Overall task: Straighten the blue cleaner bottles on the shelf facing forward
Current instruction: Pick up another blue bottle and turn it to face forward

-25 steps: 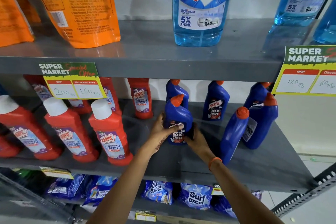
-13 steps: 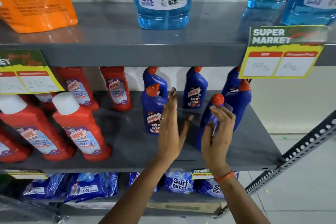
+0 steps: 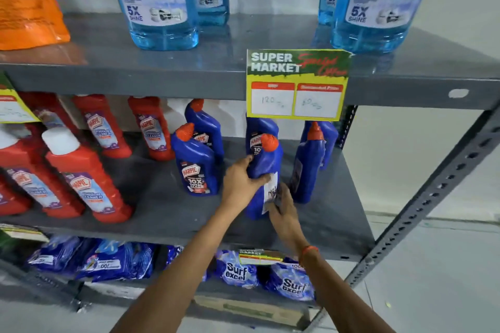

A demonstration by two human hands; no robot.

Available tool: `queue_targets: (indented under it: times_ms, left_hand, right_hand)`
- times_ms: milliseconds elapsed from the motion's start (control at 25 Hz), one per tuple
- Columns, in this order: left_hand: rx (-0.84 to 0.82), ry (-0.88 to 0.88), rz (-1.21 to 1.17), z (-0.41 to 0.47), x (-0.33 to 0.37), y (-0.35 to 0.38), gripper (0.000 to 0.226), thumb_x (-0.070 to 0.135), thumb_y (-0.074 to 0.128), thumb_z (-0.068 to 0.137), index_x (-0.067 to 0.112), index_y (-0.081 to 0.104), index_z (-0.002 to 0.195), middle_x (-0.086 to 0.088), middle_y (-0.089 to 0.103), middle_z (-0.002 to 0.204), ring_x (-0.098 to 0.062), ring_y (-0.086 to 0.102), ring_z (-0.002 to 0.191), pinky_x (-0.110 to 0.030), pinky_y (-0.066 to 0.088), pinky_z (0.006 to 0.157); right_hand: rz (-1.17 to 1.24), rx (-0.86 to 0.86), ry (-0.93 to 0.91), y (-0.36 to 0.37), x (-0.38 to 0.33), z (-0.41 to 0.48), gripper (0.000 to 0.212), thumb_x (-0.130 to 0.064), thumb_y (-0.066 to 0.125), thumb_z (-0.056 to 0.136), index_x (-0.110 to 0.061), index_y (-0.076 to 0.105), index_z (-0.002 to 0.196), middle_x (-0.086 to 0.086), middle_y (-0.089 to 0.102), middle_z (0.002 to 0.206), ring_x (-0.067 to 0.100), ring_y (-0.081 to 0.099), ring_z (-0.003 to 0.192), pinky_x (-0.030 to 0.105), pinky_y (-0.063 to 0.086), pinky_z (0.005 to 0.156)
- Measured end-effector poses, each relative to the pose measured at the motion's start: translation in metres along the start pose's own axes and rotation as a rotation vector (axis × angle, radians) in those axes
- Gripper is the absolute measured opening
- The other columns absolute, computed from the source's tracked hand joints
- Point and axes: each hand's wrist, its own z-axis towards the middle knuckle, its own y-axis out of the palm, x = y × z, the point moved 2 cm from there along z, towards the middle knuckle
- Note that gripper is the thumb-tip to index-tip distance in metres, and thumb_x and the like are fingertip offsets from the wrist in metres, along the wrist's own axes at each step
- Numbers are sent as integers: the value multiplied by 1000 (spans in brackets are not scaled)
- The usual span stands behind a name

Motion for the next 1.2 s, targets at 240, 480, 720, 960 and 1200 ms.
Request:
queue_targets:
  times_ms: [240,480,720,960,1200]
  left_hand:
    - [-376,-23,-398,19,15,-38,45,10,70,79,11,57,121,-1,68,111,-8,65,101,-23,54,89]
    - [-274,-123,-515,5,21,-25,57,29,60,88,30,35,139,10,61,122,2,60,103,-24,50,94]
    - [37,-175,-277,6,30,-5,54,44,77,65,21,54,109,2,68,97,-21,66,89,-36,54,81]
    - [-150,-110,-558,27,3,-20,41,1,77,69,4,63,107,-4,75,91,-21,71,89,-33,55,77]
    - [-367,-71,-586,25,-12,-19,49,-7,69,74,7,57,120,11,75,93,-7,69,94,-18,54,77]
  right_hand:
    - [241,-300,18,-29,-19,13,52,-13,77,65,-14,54,112,6,68,109,17,64,96,30,57,82]
    - [189,-1,-6,-15,-33,8,49,-2,81,65,-9,44,97,1,61,88,12,58,75,11,51,59]
    - [158,116,-22,1,-17,-9,52,-16,85,63,-17,43,95,-2,62,96,11,64,87,14,52,66]
    - [177,-26,-14,-19,-7,18,82,-9,87,56,-22,41,123,0,62,116,15,63,104,30,56,86]
    - [26,-46,-26,-17,-6,23,62,-5,83,63,-31,46,107,-6,62,102,13,61,96,25,52,84]
